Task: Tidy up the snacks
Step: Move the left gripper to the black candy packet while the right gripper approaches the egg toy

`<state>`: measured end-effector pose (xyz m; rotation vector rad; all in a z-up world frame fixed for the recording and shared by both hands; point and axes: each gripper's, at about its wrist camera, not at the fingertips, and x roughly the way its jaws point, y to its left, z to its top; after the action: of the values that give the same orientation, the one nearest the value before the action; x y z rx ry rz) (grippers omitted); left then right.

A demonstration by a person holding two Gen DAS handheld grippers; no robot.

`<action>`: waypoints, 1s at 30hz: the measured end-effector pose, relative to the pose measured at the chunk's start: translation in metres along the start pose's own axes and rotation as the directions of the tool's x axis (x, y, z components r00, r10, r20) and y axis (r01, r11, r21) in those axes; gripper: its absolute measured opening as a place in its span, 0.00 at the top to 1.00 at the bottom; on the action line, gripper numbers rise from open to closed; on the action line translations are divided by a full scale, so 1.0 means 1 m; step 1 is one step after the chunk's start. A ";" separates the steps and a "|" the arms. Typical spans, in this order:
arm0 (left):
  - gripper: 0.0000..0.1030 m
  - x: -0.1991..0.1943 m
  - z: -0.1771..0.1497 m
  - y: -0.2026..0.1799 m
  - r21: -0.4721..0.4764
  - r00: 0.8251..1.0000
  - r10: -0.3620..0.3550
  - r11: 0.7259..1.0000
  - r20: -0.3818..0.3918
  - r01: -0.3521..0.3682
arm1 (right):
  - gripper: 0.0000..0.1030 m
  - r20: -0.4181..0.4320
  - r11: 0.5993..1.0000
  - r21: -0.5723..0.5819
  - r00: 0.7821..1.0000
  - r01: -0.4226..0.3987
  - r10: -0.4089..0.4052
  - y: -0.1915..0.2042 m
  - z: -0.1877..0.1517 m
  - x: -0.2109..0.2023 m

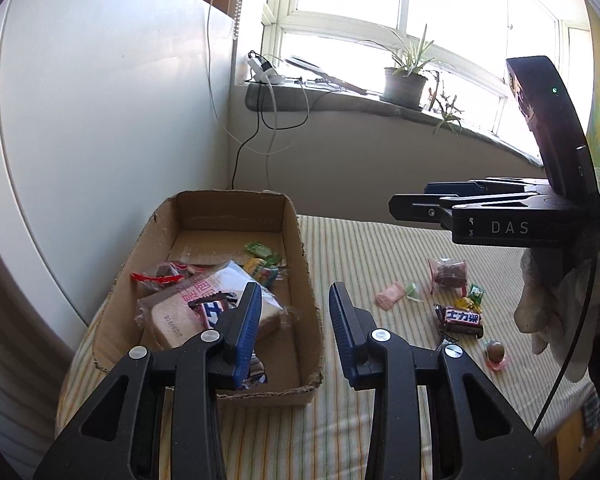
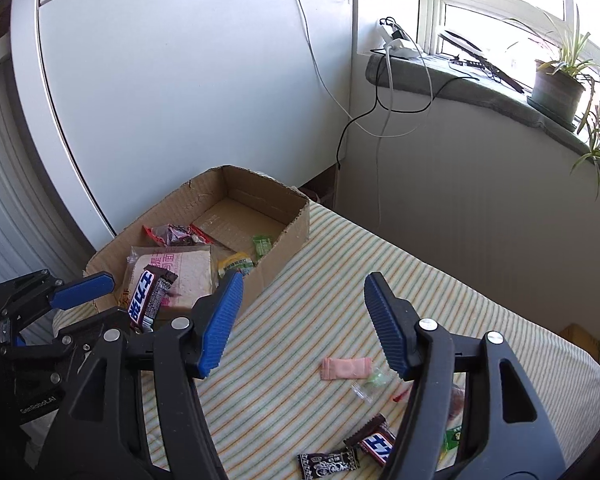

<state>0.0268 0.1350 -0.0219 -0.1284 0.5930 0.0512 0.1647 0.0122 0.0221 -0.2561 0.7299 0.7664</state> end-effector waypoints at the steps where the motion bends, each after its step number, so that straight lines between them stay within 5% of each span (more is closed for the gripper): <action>1: 0.67 0.001 -0.002 -0.007 0.007 1.000 -0.018 1.000 -0.007 0.018 | 0.36 0.002 1.000 0.007 1.000 0.010 -0.010 -0.007 -0.007 -0.007; 8: 0.67 0.019 -0.016 -0.054 0.060 0.987 -0.139 0.988 -0.079 0.144 | 0.35 -0.038 0.995 0.073 0.997 0.068 -0.066 -0.060 -0.065 -0.048; 12: 0.67 0.037 -0.025 -0.078 0.061 0.962 -0.232 0.968 -0.146 0.243 | 0.35 -0.102 0.989 0.116 0.992 0.088 -0.076 -0.081 -0.110 -0.059; 18: 0.67 0.065 -0.036 -0.113 0.114 0.928 -0.278 0.943 -0.247 0.313 | 0.35 -0.178 0.986 0.146 0.983 0.079 -0.052 -0.086 -0.168 -0.065; 21: 0.67 0.077 -0.039 -0.128 0.147 0.913 -0.286 0.929 -0.290 0.338 | 0.35 -0.190 0.987 0.151 0.981 0.056 -0.027 -0.082 -0.181 -0.061; 30: 0.67 0.099 -0.050 -0.134 0.209 0.919 -0.202 0.936 -0.338 0.283 | 0.44 -0.216 0.989 0.144 0.976 0.030 0.001 -0.069 -0.192 -0.040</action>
<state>0.0927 -0.0030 -0.1043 0.0418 0.8907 -0.2948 0.0971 -0.1468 -0.0939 -0.2132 0.9847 0.6734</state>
